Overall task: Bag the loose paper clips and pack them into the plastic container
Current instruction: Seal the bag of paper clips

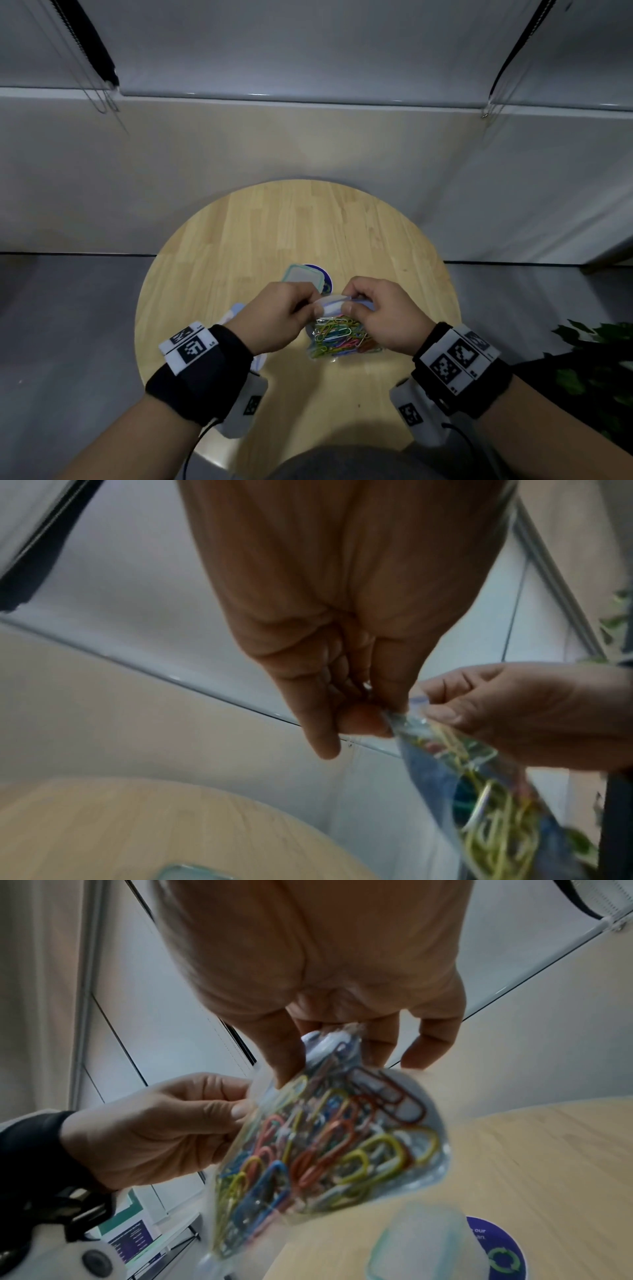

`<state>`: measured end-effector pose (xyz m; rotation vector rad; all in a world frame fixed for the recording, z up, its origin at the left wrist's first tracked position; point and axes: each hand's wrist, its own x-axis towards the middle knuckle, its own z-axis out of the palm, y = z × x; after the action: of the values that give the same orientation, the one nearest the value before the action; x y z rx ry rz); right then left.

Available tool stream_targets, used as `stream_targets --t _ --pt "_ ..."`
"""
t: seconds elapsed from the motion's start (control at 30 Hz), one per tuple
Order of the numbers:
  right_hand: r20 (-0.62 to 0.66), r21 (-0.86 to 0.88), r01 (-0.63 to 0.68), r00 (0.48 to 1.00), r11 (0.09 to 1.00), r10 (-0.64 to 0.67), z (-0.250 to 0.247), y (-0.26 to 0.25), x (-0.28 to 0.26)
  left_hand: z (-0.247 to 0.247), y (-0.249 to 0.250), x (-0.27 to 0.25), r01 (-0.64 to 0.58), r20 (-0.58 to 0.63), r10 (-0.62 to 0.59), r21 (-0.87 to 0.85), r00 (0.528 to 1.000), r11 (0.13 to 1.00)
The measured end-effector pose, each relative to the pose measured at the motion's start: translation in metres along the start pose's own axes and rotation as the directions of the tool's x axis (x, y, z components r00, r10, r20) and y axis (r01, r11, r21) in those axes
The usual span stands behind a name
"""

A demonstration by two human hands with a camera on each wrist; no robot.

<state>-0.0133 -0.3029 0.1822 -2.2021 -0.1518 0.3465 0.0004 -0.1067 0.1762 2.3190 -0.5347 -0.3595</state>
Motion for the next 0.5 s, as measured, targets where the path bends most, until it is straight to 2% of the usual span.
stream_targets --t 0.17,0.33,0.4,0.5 --pt "-0.005 -0.042 0.006 1.0 0.999 -0.007 0.001 0.006 0.001 0.003 -0.003 -0.001 -0.058 -0.113 0.067 0.078 0.991 0.995" --pt "-0.026 0.0 0.008 1.0 1.0 -0.008 -0.002 0.004 0.002 0.006 -0.005 -0.001 -0.054 -0.21 0.044 -0.045 0.977 0.998" --pt "-0.015 0.026 0.02 1.0 0.999 -0.019 0.001 0.002 0.004 0.012 -0.001 0.001 -0.086 -0.21 0.067 -0.083 0.975 0.993" --pt "-0.042 -0.135 0.097 0.994 0.986 -0.104 0.006 -0.001 0.006 0.021 0.005 0.003 -0.135 -0.202 0.129 -0.019 0.971 0.991"
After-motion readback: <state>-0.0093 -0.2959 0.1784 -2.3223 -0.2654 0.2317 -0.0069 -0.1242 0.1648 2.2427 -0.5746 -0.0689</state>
